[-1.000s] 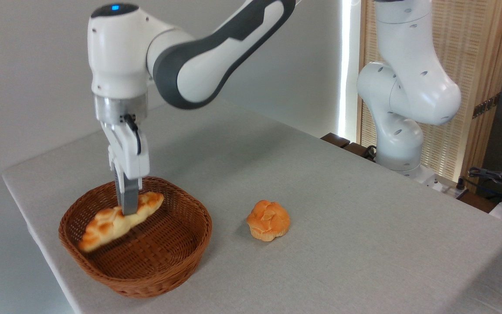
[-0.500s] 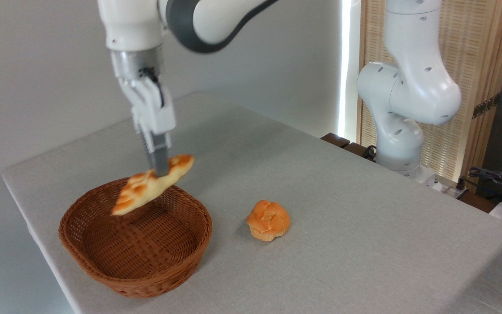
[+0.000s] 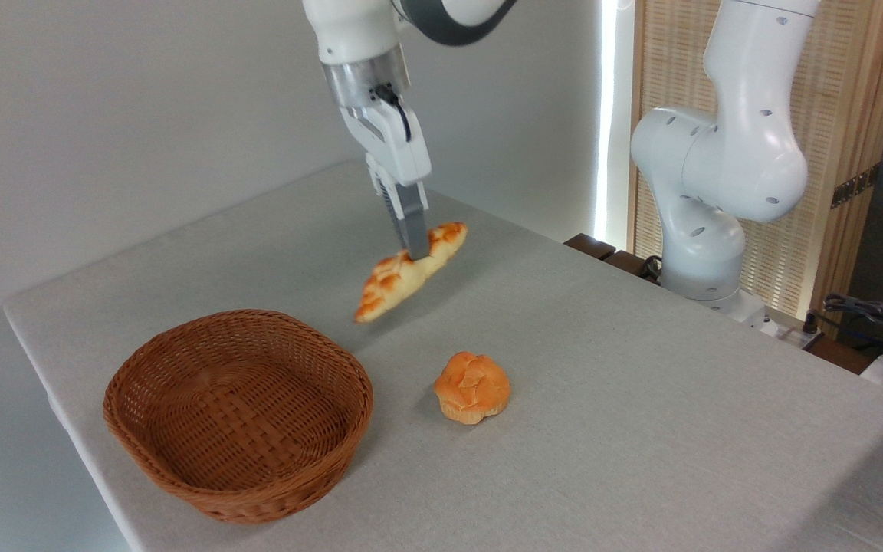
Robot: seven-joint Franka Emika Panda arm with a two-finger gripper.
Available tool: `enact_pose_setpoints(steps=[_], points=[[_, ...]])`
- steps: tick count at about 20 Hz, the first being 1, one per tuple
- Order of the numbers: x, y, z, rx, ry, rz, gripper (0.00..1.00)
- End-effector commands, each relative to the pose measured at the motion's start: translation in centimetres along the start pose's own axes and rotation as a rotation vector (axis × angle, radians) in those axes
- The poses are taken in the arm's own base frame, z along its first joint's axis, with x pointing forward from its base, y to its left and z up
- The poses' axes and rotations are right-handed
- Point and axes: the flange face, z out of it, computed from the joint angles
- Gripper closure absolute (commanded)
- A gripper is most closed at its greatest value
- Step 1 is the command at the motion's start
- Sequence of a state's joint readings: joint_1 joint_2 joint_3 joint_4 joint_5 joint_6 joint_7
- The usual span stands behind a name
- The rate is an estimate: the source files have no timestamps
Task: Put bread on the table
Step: 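Lift the braided roll out of the basket and carry it beside the orange bun, then lower the roll onto the table and open the gripper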
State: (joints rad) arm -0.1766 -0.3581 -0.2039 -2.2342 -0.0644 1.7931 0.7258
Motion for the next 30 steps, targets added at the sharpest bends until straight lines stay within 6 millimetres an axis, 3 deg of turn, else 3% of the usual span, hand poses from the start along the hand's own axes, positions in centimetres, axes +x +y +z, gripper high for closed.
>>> enact_pose_setpoints(steps=[1, 3, 16, 18, 21, 25, 27, 30], points=[[0.6, 0.0, 3.0, -0.032, 0.004, 0.016, 0.18], [1.3, -0.6, 4.0, -0.025, 0.018, 0.017, 0.00], [1.9, -1.4, 3.8, 0.003, 0.053, 0.007, 0.00], [2.2, -2.0, 1.9, 0.025, 0.081, -0.003, 0.00], [3.2, -5.1, -2.1, 0.043, 0.109, -0.013, 0.00], [1.8, -12.5, -7.2, 0.078, 0.170, -0.090, 0.00], [0.5, -16.0, -9.3, 0.058, 0.164, -0.147, 0.00], [-0.3, -18.9, -10.9, 0.011, 0.123, -0.187, 0.00]])
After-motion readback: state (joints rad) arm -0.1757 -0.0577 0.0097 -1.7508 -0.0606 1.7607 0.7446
